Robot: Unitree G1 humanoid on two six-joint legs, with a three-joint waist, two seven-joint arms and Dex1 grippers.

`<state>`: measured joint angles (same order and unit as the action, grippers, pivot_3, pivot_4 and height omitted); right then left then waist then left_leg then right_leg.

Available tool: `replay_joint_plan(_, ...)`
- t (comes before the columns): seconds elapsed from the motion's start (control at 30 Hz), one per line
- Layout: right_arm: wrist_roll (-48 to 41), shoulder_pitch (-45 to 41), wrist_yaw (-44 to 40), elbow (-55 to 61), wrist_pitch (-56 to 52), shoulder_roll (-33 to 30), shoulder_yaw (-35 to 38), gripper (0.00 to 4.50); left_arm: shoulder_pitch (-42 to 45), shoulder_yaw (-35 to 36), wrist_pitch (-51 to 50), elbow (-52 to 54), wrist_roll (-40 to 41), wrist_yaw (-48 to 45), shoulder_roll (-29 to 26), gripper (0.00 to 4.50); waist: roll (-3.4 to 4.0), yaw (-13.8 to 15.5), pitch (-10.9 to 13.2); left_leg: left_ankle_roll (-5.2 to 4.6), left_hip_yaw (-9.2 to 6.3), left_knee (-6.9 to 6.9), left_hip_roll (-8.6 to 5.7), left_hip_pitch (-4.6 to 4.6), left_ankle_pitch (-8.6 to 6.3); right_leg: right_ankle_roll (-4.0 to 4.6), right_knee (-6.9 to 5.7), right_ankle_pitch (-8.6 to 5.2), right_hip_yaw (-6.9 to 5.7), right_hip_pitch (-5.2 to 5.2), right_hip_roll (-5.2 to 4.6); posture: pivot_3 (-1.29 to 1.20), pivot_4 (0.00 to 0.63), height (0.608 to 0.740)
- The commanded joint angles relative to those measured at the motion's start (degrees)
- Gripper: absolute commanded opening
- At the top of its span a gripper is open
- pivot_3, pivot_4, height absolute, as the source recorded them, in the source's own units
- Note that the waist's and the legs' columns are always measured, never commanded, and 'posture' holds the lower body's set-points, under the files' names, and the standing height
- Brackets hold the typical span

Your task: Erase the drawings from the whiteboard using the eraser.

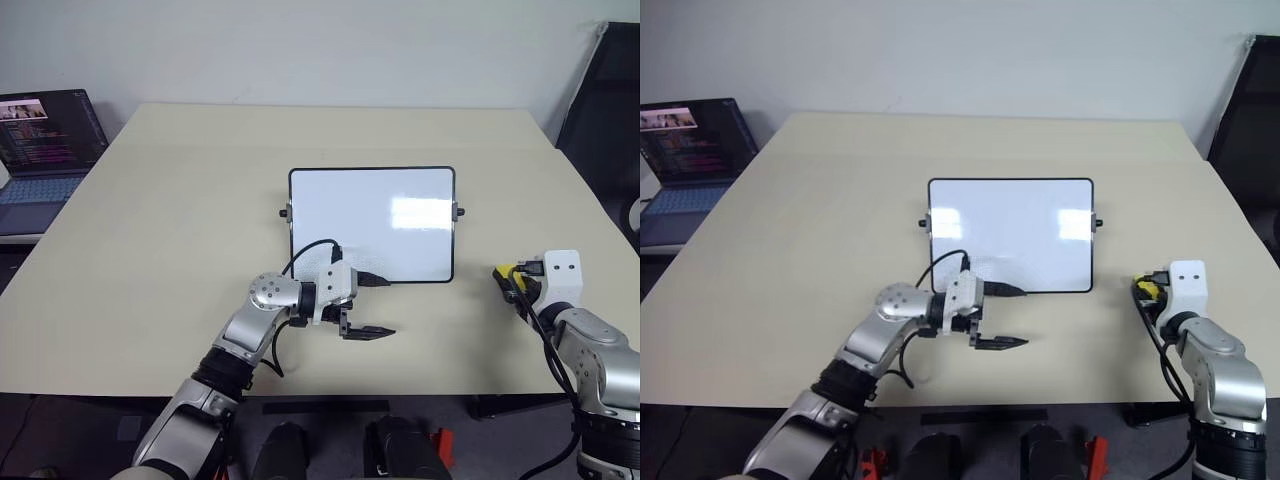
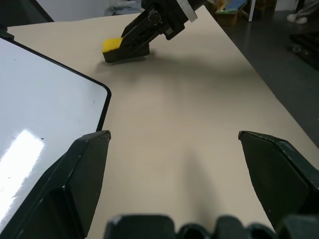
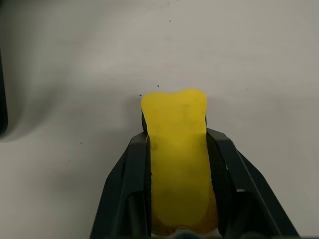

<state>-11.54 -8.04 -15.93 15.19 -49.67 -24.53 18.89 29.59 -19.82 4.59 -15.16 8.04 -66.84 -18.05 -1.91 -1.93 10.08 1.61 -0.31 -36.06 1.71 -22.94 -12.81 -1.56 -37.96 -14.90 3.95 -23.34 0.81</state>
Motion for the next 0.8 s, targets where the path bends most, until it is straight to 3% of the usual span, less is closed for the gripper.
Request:
replay_joint_plan(0.03,-0.44,-1.03,0.55,0.81,1.36,-0.58,0.79,1.13,0.85,0.43,2.14,0.12,-0.42,0.19,-0.01,4.5,0.0,-0.01,0.0,0.0,0.0,0.0,0.0,0.0,0.0,0.0,0.0,0.0,0.0,0.0,0.0,0.0,0.15,0.74)
replay_joint_plan(0.37,-1.28,-0.73,2.25,1.2,1.56,-0.51,2.01,4.48,1.43,0.84,2.45,0.01,-0.64,0.64,0.05,4.5,0.0,0.0,0.0,0.0,0.0,0.0,0.0,0.0,0.0,0.0,-0.01,0.0,0.0,0.0,0.0,0.0,0.15,0.74)
replay_joint_plan(0.6,-2.8,-0.85,4.85,4.58,0.79,0.48,5.24,4.48,0.59,2.11,1.64,1.23,-0.45,2.66,-0.74,4.5,0.0,-0.01,0.0,0.0,0.0,0.0,0.0,0.0,0.0,0.0,-0.01,0.0,0.0,0.0,0.0,0.0,0.15,0.74)
replay_joint_plan(0.8,-6.15,2.49,6.28,11.74,2.16,3.07,10.43,4.48,-5.11,7.48,-3.59,8.71,-1.43,16.46,-0.02,4.5,0.01,0.02,-0.01,0.0,-0.03,0.01,0.03,-0.01,0.0,-0.02,-0.01,0.0,0.01,0.0,0.0,0.0,0.15,0.74)
